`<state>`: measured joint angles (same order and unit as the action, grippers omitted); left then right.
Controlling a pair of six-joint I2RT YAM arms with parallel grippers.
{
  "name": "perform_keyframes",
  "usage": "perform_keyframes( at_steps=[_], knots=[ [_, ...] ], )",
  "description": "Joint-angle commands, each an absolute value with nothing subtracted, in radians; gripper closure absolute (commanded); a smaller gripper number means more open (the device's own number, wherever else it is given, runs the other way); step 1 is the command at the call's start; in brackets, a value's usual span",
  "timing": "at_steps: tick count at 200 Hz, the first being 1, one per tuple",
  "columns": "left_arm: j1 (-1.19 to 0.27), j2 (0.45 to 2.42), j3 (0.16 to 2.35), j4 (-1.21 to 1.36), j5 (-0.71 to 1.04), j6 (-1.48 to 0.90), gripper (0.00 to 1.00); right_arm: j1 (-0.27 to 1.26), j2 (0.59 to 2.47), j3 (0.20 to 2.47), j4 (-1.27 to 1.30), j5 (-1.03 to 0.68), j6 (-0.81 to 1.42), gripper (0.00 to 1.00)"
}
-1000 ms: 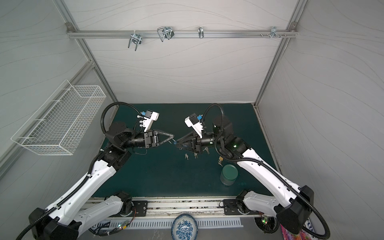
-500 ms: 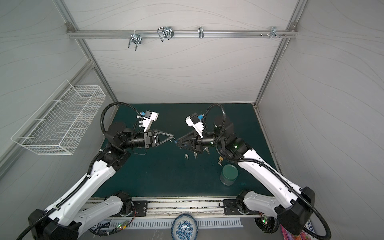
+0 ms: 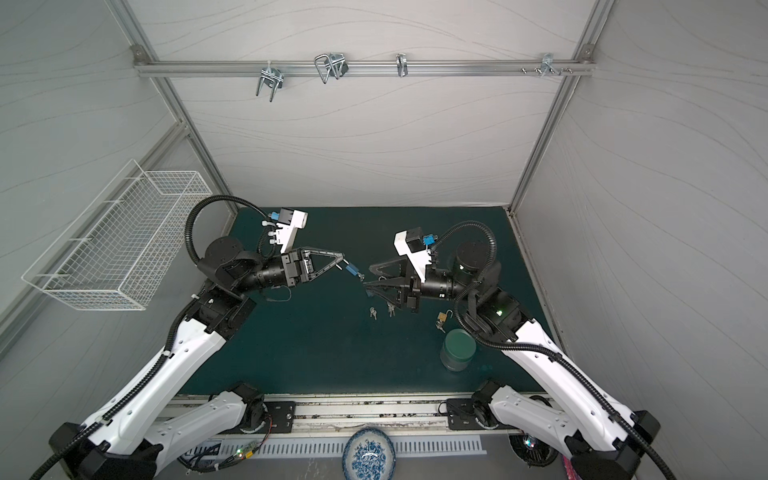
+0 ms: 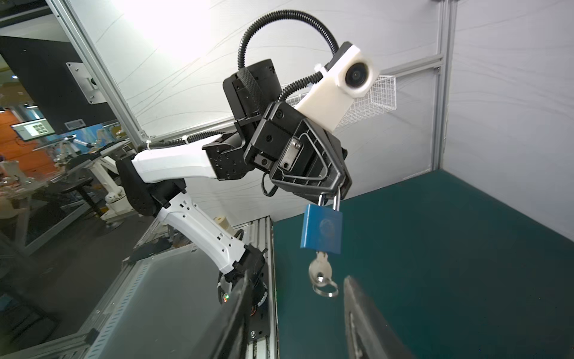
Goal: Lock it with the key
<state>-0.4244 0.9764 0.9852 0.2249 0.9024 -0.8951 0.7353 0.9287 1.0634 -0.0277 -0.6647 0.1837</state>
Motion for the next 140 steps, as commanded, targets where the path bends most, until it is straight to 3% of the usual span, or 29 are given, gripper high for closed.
perform_keyframes(
  at_steps=[1, 23, 49, 89, 140],
  knots=[
    [-0.422, 0.972, 1.023, 0.338, 0.845, -0.967, 1.00, 0.731, 0.910, 1.058, 0.046, -0.551, 0.186, 0.52],
    [-0.422, 0.982, 1.019, 0.388, 0.840, -0.992, 1.00, 0.732, 0.918, 1.071, 0.124, -0.462, 0.347, 0.52],
    [-0.423, 0.986, 1.007, 0.438, 0.839, -1.007, 1.00, 0.751, 0.960, 1.106, 0.188, -0.470, 0.506, 0.49],
    [-0.429, 0.999, 1.003, 0.511, 0.864, -1.036, 1.00, 0.779, 1.019, 1.155, 0.139, -0.410, 0.582, 0.48],
    [-0.433, 1.011, 1.012, 0.521, 0.881, -1.035, 1.00, 0.786, 1.075, 1.178, 0.151, -0.509, 0.593, 0.54]
  ],
)
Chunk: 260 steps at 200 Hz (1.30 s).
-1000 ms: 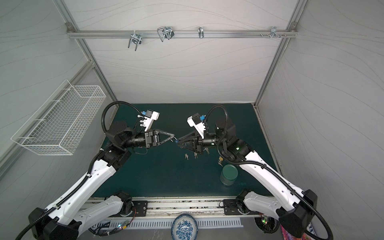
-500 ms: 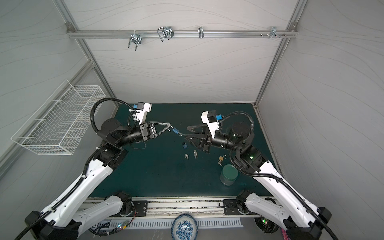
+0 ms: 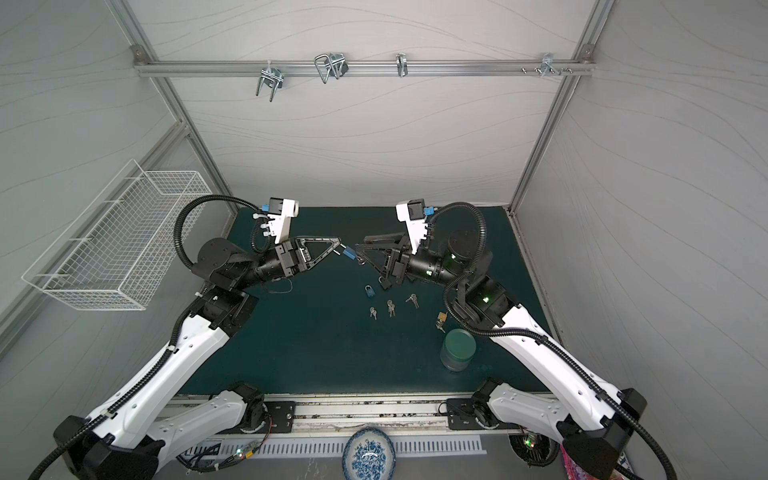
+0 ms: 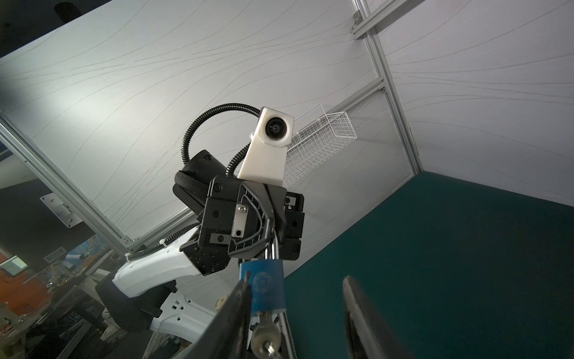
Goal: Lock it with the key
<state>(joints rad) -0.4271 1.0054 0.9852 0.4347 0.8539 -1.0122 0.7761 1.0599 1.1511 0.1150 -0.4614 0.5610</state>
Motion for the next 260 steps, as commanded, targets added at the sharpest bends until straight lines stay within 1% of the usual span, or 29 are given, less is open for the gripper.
perform_keyframes(
  at_steps=[1, 69, 93, 109, 121, 138, 153, 207, 243, 260],
  knots=[
    [-0.434, 1.011, 1.013, 0.521, 0.882, -1.036, 1.00, 0.787, 1.077, 1.178, 0.150, -0.510, 0.593, 0.54],
    [-0.436, 1.008, 1.001, 0.529, 0.875, -1.043, 1.00, 0.803, 1.080, 1.147, 0.156, -0.535, 0.571, 0.62],
    [-0.436, 1.005, 1.004, 0.529, 0.860, -1.051, 1.00, 0.818, 1.064, 1.163, 0.109, -0.551, 0.416, 0.62],
    [-0.435, 1.003, 0.996, 0.533, 0.849, -1.057, 1.00, 0.822, 1.046, 1.161, 0.075, -0.523, 0.295, 0.61],
    [-0.435, 1.006, 0.987, 0.558, 0.847, -1.074, 1.00, 0.822, 1.039, 1.154, 0.079, -0.505, 0.250, 0.60],
    [-0.435, 1.014, 0.979, 0.606, 0.850, -1.110, 1.00, 0.824, 1.040, 1.166, 0.083, -0.522, 0.210, 0.60],
    [-0.435, 1.014, 0.977, 0.609, 0.849, -1.112, 1.00, 0.825, 1.049, 1.178, 0.081, -0.523, 0.198, 0.61],
    [-0.436, 1.014, 0.967, 0.611, 0.852, -1.111, 1.00, 0.828, 1.084, 1.213, 0.081, -0.539, 0.193, 0.67],
    [-0.436, 1.017, 0.965, 0.609, 0.857, -1.112, 1.00, 0.833, 1.103, 1.226, 0.066, -0.540, 0.192, 0.76],
    [-0.436, 1.019, 0.965, 0.613, 0.855, -1.112, 1.00, 0.834, 1.109, 1.228, 0.060, -0.540, 0.192, 0.77]
  ],
)
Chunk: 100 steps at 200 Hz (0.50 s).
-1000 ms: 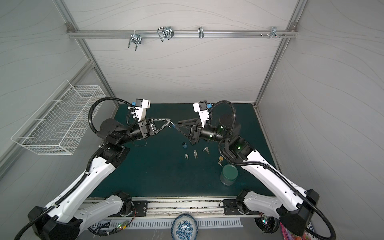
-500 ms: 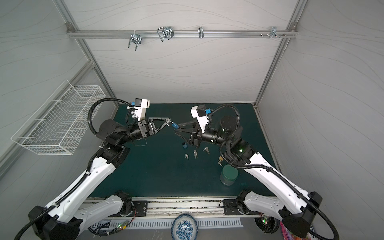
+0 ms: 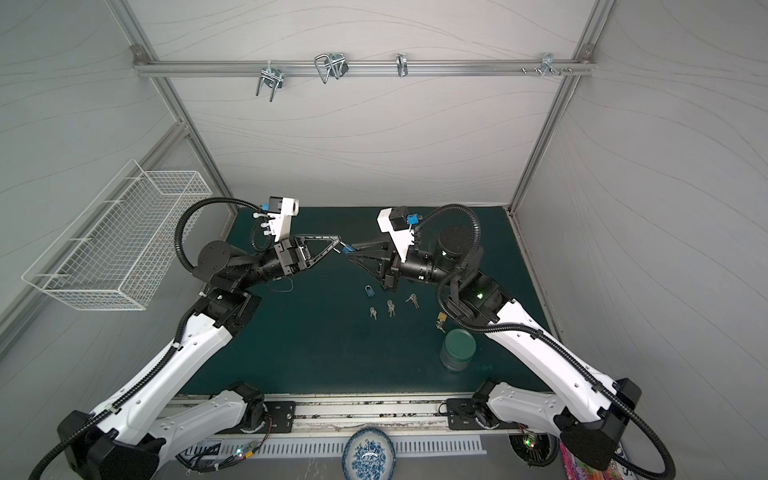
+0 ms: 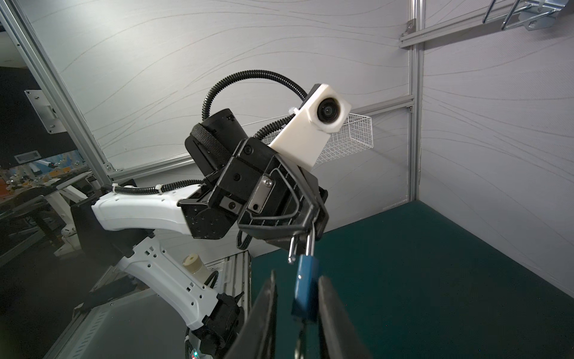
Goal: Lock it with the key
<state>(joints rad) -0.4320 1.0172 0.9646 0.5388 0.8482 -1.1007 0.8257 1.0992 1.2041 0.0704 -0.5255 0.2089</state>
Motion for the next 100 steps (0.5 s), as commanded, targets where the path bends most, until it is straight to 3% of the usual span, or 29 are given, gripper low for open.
perform_keyframes(
  at_steps=[1, 41, 100],
  knots=[
    [-0.437, 1.019, 0.965, 0.613, 0.855, -1.113, 1.00, 0.834, 1.109, 1.227, 0.061, -0.541, 0.192, 0.77],
    [-0.435, 1.021, 0.973, 0.608, 0.859, -1.112, 1.00, 0.836, 1.121, 1.237, 0.044, -0.537, 0.189, 0.79],
    [-0.434, 1.015, 0.967, 0.586, 0.853, -1.092, 1.00, 0.837, 1.109, 1.229, 0.044, -0.523, 0.219, 0.95]
  ],
)
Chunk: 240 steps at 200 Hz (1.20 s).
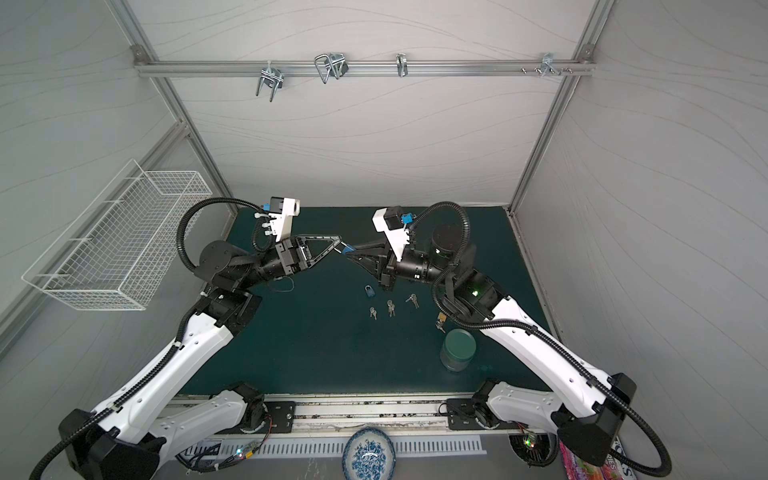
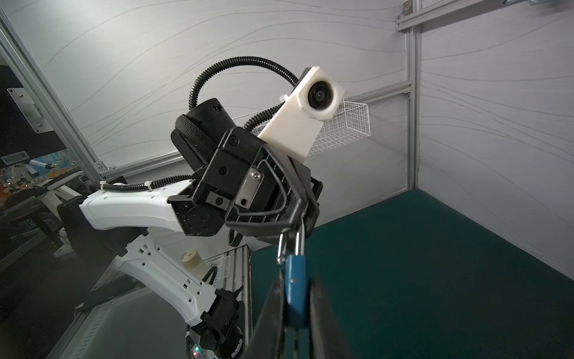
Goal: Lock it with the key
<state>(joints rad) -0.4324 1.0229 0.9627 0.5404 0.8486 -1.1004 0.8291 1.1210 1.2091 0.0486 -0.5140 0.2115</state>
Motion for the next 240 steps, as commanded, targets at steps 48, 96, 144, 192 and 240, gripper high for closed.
perform_keyframes(
  at_steps=[48, 96, 144, 192, 240],
  knots=[
    [-0.436, 1.005, 1.016, 0.500, 0.860, -0.992, 1.00, 0.827, 1.095, 1.239, 0.082, -0.570, 0.469, 1.00],
    [-0.435, 1.017, 1.085, 0.433, 0.903, -0.905, 1.00, 0.769, 1.119, 1.254, 0.174, -0.682, 0.685, 1.00],
    [-0.440, 1.019, 1.098, 0.439, 0.919, -0.919, 1.00, 0.755, 1.133, 1.258, 0.200, -0.700, 0.701, 1.00],
    [-0.478, 1.027, 1.073, 0.462, 0.902, -0.934, 1.00, 0.757, 1.136, 1.256, 0.163, -0.655, 0.643, 1.00],
    [-0.507, 1.034, 1.048, 0.498, 0.892, -0.958, 1.00, 0.758, 1.135, 1.264, 0.124, -0.622, 0.574, 1.00]
  ],
)
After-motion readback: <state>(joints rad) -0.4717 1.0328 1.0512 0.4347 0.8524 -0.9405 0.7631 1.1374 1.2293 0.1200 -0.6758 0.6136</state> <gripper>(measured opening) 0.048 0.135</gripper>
